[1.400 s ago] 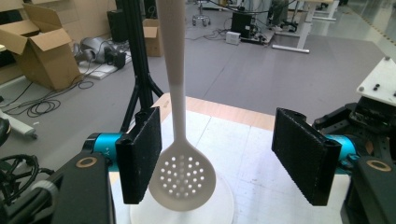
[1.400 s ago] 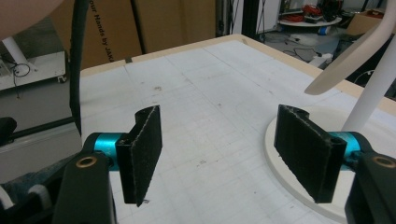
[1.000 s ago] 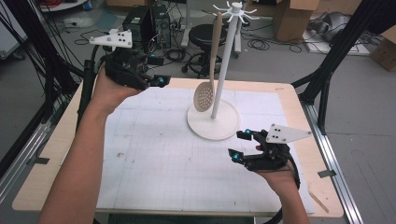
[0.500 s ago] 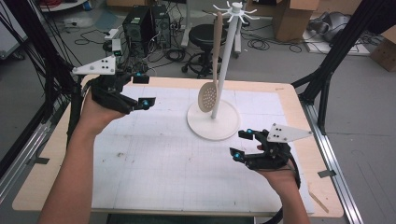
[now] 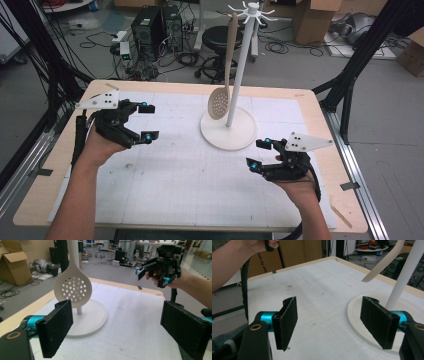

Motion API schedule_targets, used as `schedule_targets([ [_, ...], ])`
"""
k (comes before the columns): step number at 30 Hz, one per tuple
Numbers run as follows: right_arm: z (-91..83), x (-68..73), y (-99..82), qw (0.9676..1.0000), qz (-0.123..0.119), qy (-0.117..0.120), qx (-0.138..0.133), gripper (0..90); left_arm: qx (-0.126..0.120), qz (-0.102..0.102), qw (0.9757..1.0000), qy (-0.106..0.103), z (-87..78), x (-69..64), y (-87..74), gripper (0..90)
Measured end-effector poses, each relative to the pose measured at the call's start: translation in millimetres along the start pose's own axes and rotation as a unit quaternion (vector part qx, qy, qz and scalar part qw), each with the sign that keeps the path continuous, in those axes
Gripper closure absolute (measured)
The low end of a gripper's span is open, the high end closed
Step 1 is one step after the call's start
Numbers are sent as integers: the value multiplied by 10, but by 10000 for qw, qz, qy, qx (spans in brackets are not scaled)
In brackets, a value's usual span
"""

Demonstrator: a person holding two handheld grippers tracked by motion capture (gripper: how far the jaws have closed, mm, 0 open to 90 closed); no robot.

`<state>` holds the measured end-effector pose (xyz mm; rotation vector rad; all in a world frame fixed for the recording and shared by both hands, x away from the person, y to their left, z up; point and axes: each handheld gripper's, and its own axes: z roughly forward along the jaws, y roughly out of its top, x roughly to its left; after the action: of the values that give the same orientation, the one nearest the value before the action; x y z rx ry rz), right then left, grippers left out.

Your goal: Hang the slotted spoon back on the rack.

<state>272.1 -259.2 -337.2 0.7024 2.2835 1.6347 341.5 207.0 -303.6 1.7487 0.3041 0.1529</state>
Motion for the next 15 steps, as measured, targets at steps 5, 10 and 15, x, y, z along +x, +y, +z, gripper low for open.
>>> schedule_targets([
  [5,3,-1,1,10000,1,-3,-7,289,-119,-32,9999,91,-58,-40,-83,111],
  [10,2,-10,-3,10000,1,1,-7,289,-247,-36,9995,189,-125,-87,-173,111],
  [15,0,-24,-11,10000,16,-14,-21,289,-301,-84,9991,278,-170,-119,-313,111],
])
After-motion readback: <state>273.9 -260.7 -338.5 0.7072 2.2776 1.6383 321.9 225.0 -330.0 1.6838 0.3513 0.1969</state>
